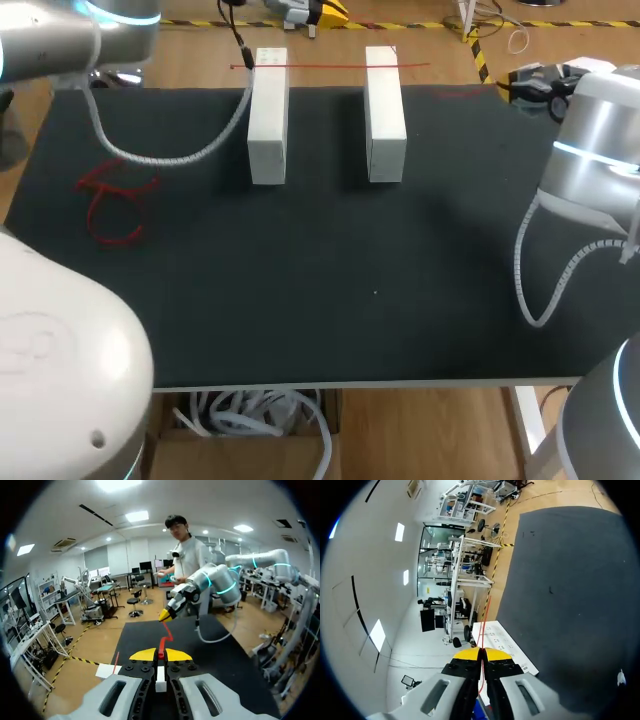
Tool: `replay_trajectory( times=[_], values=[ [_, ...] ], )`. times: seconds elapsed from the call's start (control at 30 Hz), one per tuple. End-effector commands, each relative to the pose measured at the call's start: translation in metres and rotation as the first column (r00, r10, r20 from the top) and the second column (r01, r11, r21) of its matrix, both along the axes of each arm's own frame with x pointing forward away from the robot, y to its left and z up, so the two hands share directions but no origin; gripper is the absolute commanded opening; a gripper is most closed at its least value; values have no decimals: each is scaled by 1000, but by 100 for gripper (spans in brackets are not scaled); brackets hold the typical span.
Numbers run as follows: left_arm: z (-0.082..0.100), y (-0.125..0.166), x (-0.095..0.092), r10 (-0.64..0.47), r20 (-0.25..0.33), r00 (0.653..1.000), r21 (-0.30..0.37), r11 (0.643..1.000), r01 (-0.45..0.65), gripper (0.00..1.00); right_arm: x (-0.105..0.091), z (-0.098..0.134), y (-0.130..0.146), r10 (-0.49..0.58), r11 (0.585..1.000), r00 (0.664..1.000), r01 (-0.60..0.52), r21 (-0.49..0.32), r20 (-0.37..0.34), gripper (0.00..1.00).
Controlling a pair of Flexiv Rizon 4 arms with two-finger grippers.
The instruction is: Grab the tape and strap the tape.
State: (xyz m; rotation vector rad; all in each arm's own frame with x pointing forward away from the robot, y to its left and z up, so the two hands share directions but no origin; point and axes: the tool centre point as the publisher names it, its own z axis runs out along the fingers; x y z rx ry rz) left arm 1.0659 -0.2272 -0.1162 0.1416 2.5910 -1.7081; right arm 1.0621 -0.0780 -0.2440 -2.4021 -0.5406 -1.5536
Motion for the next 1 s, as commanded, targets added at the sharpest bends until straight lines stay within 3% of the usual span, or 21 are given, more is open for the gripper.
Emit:
replay_trajectory(
  times=[0.03,0.1,0.27,0.37,0.43,0.47,0.6,0.67,0.73,1.0],
  values=[
    [7,-5,4,-18,-13,1000,210,977,20,0,-1,2,-1,4,1000,1000,-4,-4,-1,0],
    [8,-16,6,-37,-45,998,288,956,49,0,-1,3,0,9,1000,1000,-9,-9,7,0],
    [6,-42,12,-86,-85,993,387,915,112,0,0,5,3,24,999,1000,-23,-30,21,0],
    [-1,-51,16,-122,-128,984,466,869,168,0,0,6,3,28,999,999,-27,-37,24,0],
    [-11,-53,17,-111,-188,976,527,827,196,0,0,6,3,30,999,999,-29,-41,22,0],
    [-12,-54,18,-107,-193,975,530,825,196,0,1,7,2,31,999,999,-30,-43,23,0],
    [-16,-59,18,-78,-249,965,636,738,224,0,3,8,2,35,998,999,-34,-51,26,0],
    [-17,-59,17,-77,-251,965,632,742,223,0,4,9,2,37,998,999,-35,-52,27,0],
    [-18,-59,16,-74,-232,970,598,775,203,0,4,10,3,40,998,999,-38,-52,28,0],
    [-18,-59,16,-74,-232,970,598,775,203,0,5,11,7,53,997,998,-51,-53,33,0]
  ],
)
